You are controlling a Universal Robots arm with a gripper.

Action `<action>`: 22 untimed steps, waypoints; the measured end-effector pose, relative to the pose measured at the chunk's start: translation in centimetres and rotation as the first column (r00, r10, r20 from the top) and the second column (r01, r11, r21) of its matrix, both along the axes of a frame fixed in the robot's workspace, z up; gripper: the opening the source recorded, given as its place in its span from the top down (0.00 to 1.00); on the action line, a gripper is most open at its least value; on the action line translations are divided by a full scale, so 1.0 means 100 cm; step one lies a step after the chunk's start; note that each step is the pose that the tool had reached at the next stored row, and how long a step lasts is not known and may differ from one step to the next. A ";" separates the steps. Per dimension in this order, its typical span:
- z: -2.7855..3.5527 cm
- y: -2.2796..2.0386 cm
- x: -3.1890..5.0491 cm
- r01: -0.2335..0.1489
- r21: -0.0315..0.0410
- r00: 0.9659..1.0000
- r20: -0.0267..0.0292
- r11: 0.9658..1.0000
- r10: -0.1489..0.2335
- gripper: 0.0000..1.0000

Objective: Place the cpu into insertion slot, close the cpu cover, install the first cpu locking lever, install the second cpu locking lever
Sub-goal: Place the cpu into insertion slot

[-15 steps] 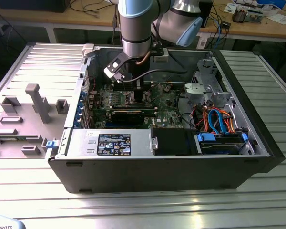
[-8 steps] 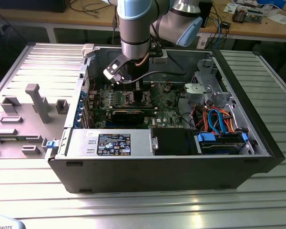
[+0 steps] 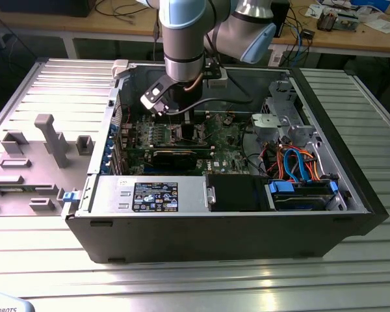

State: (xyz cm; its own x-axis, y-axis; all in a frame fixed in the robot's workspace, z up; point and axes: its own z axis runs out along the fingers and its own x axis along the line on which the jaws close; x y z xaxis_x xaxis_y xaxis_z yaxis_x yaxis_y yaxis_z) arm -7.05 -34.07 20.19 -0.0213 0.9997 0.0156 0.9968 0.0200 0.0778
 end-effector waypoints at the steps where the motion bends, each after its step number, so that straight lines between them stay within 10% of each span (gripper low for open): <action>1: -0.0008 0.0003 0.0000 0.001 0.000 1.000 0.000 1.000 -0.001 0.46; 22: -0.0048 0.0027 0.0000 0.018 0.001 1.000 0.000 1.000 -0.018 0.38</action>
